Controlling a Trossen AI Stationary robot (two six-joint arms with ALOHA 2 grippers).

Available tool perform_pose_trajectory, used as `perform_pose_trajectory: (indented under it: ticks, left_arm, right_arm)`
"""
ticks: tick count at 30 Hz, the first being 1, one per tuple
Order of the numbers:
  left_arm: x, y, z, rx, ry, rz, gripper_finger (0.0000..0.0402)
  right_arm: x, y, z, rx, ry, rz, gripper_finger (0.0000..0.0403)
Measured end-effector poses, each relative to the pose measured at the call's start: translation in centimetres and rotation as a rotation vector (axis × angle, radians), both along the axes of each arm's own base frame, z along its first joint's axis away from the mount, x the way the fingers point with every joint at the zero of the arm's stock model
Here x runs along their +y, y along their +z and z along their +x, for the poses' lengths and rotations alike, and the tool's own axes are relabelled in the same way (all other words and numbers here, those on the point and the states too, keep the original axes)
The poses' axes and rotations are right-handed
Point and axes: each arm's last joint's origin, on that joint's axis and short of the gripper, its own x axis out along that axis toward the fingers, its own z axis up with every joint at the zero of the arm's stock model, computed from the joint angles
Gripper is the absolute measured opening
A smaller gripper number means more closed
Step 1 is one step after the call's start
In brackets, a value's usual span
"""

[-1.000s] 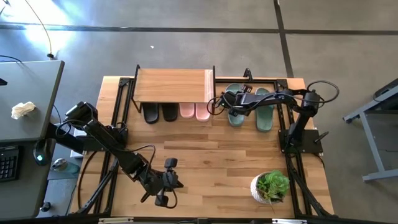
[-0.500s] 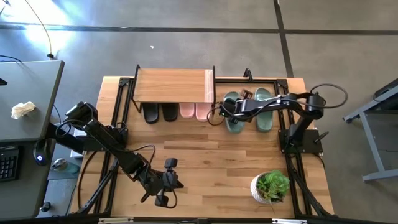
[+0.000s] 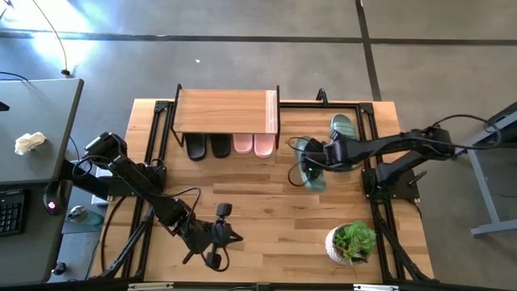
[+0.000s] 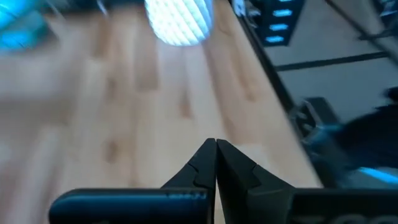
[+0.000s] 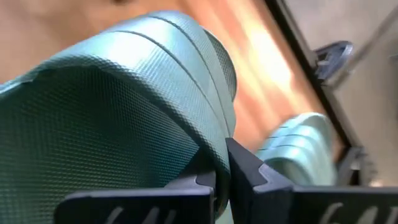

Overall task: Pick and place slides into the shelf
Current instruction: Put the left green slipper on the shelf

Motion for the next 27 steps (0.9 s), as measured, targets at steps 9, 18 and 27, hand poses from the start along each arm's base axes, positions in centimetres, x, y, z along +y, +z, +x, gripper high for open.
perform_pose_trajectory:
  ticks: [9, 18, 27]
  left_arm:
    - [0.2, 4.2, 1.7, -0.151, 0.008, 0.439, 0.0033]
    - [2.3, 7.4, 3.9, -0.128, 0.077, 0.496, 0.0186]
    - [1.6, 7.0, 4.4, -0.048, 0.077, 0.547, 0.0253]
  right_arm:
    - [4.0, 4.5, 0.2, -0.185, 0.097, 0.119, 0.0000]
    - [6.0, 8.0, 6.1, -0.173, 0.224, 0.076, 0.0000]
    - [6.6, 7.5, 13.2, -0.053, 0.355, 0.063, 0.0000]
